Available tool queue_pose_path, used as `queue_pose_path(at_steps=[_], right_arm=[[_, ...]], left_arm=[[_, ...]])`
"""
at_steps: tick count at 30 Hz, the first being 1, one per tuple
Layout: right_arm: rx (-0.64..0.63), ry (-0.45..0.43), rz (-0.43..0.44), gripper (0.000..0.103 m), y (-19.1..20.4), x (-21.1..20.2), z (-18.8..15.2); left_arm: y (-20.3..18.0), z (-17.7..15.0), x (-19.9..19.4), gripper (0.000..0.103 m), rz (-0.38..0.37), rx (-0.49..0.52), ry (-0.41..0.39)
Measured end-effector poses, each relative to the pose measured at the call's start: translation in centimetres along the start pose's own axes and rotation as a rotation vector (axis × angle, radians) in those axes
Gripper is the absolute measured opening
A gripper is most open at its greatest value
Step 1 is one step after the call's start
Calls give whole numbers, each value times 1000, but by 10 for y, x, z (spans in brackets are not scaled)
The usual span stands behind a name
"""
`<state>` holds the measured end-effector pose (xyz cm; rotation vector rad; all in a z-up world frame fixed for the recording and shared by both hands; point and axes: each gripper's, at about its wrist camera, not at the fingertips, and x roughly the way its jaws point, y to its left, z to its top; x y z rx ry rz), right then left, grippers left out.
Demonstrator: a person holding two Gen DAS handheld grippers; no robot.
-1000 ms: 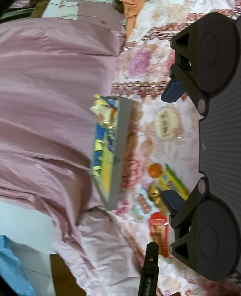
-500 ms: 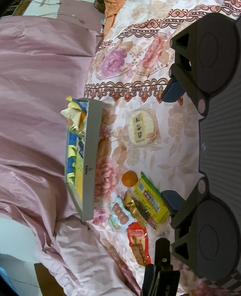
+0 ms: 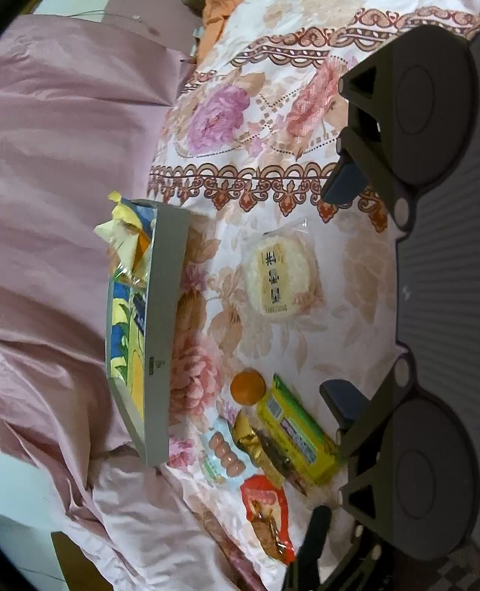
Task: Organize snacks
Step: 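Grasp the yellow wafer bar with left tool while right tool grasps the rice cake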
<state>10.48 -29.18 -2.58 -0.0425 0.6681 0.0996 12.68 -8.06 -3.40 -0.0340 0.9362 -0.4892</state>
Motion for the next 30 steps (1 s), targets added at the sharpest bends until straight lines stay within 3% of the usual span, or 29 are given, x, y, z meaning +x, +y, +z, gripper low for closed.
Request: queue_pose_path(at_steps=[11, 20, 30], right_arm=[[-25, -12, 33, 103, -5, 29, 7], [-45, -31, 90, 103, -22, 65, 16], [11, -15, 136, 103, -39, 98, 25]], left_arm=[[13, 20, 18, 102, 45, 29, 7], [-2, 22, 24, 102, 11, 135, 10], [8, 38, 40, 102, 37, 109, -13]])
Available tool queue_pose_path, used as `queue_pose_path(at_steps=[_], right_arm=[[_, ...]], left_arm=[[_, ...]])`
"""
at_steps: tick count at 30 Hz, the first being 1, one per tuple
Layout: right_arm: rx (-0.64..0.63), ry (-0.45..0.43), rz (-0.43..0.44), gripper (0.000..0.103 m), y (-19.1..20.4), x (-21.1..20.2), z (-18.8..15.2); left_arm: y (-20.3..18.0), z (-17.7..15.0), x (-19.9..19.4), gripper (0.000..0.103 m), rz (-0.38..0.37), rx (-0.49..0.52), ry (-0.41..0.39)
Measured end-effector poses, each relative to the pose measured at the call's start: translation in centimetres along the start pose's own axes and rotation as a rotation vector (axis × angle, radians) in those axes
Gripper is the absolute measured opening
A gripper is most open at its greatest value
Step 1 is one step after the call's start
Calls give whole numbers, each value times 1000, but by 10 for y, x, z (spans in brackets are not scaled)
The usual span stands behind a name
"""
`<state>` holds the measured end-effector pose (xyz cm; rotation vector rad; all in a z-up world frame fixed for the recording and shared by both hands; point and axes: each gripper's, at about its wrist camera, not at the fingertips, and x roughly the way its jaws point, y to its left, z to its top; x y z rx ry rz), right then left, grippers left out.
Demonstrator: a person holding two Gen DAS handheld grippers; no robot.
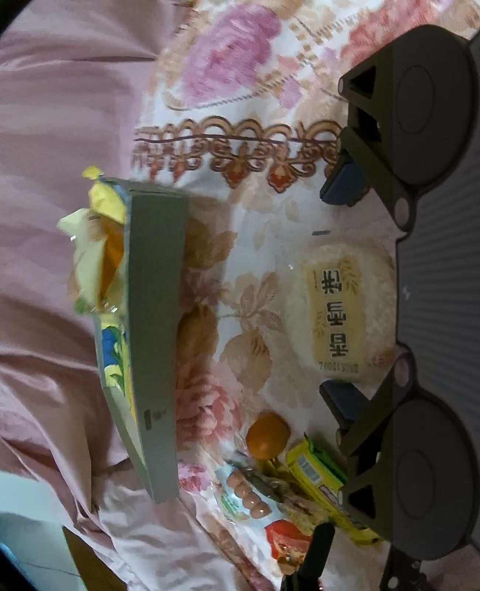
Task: Organize snacks
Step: 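Grasp the yellow wafer bar with left tool while right tool grasps the rice cake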
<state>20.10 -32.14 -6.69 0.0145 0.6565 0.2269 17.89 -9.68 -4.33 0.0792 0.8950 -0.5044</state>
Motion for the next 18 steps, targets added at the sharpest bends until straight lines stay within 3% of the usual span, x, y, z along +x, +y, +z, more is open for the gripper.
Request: queue_pose_path(at_steps=[4, 8, 11, 14, 18], right_arm=[[-28, -6, 21, 102, 4, 1, 0], [-79, -8, 27, 95, 13, 1, -3], [-110, -12, 32, 87, 18, -1, -5], [-152, -10, 58, 81, 24, -3, -7], [-247, 11, 89, 82, 34, -4, -9]], left_arm=[[-4, 0, -1, 95, 9, 3, -15], [-4, -2, -7, 80, 43, -15, -39], [-5, -5, -12, 75, 41, -29, -52], [-9, -5, -11, 76, 42, -19, -55], [-11, 0, -2, 82, 67, 5, -25]])
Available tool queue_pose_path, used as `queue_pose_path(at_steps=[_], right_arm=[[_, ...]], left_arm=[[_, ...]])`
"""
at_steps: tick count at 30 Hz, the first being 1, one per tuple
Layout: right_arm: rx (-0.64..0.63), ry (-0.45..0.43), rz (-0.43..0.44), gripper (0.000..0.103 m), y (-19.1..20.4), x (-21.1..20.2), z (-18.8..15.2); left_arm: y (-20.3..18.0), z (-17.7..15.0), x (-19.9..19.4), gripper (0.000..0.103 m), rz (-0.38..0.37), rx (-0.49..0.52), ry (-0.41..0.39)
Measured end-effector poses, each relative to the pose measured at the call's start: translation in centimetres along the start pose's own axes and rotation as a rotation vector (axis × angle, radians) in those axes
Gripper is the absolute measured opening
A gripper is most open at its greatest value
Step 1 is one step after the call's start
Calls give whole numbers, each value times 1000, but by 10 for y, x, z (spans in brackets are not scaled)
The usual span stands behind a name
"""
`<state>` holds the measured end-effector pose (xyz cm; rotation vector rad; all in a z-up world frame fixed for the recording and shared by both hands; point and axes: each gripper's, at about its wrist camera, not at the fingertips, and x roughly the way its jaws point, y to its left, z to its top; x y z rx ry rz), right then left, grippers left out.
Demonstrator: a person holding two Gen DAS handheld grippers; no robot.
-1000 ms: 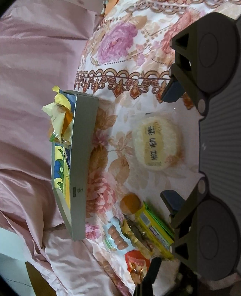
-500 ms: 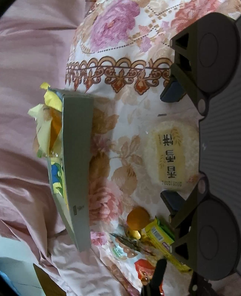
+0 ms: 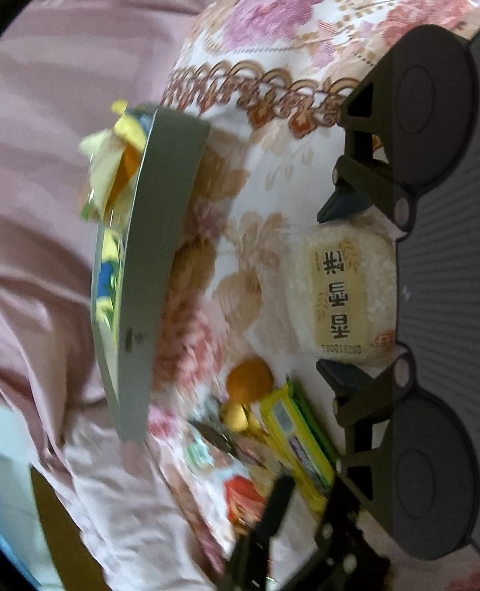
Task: Organize snacks
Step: 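Grasp the yellow wafer bar with left tool while right tool grasps the rice cake, then carry the wafer bar and rice cake into the tray and release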
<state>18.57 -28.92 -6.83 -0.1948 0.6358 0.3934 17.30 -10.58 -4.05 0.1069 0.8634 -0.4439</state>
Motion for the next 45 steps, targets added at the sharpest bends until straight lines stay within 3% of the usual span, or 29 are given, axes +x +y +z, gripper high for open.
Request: queue_pose_path(at_steps=[3, 6, 10, 19, 25, 28, 31, 38, 45], right_arm=[[-43, 22, 4, 85, 2, -2, -1], [-61, 40, 20, 87, -1, -3, -1], [-78, 52, 25, 88, 0, -3, -3], [-94, 48, 49, 89, 4, -6, -7], [-75, 32, 41, 83, 8, -7, -10], [-82, 28, 28, 76, 14, -10, -10], [-96, 25, 14, 76, 22, -14, -10], [-167, -24, -40, 76, 43, -28, -11], [-153, -108, -78, 76, 44, -40, -2]], left_arm=[[1, 4, 7, 89, -2, 11, 20], [1, 5, 9, 89, -8, 25, 31], [0, 0, 6, 77, -35, 33, 63], [2, 8, 11, 74, -23, -8, 73], [3, 9, 8, 50, 29, -19, 63], [6, 8, 5, 50, 27, -43, 74], [2, 6, 0, 50, 41, -44, 75], [1, -3, -19, 50, 60, -115, 25], [2, 5, -43, 50, 70, -168, -79]])
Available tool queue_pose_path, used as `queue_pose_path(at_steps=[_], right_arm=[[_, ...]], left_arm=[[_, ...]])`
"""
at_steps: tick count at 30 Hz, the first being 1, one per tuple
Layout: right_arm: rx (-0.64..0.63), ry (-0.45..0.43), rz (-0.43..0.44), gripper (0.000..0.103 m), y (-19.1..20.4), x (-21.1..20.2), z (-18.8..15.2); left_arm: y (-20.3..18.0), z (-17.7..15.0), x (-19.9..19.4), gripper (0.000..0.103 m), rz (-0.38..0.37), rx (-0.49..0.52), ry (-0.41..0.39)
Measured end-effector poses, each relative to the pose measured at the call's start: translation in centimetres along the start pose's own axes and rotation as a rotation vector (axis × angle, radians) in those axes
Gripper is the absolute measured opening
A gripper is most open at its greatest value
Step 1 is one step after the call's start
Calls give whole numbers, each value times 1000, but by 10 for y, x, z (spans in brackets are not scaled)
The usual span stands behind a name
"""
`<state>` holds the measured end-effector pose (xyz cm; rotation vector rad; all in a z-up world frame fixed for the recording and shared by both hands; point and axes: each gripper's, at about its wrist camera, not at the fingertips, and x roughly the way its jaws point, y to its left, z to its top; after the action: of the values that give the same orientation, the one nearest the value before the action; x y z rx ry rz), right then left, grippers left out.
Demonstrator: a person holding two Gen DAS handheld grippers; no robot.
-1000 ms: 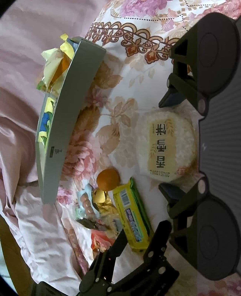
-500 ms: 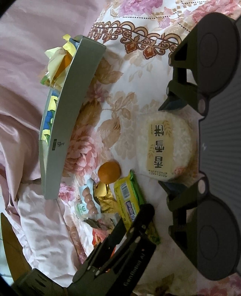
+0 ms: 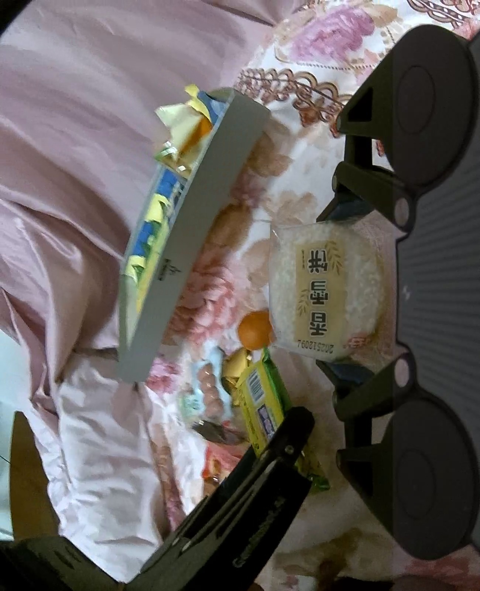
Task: Organize snacks
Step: 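Carry the wafer bar and rice cake into the tray and release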
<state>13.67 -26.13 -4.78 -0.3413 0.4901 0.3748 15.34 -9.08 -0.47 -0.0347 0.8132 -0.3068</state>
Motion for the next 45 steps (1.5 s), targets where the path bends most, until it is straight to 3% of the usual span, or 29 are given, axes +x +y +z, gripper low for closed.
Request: queue_pose_path(at_steps=[18, 33, 45], right_arm=[[85, -196, -86, 76, -22, -20, 53], [60, -226, -93, 76, -35, 24, 109], [56, -192, -113, 76, -46, 81, 138]], left_arm=[[12, 75, -18, 50, 33, -87, -211], [39, 144, 13, 50, 26, -154, -304], [69, 173, 55, 50, 54, -189, -309]])
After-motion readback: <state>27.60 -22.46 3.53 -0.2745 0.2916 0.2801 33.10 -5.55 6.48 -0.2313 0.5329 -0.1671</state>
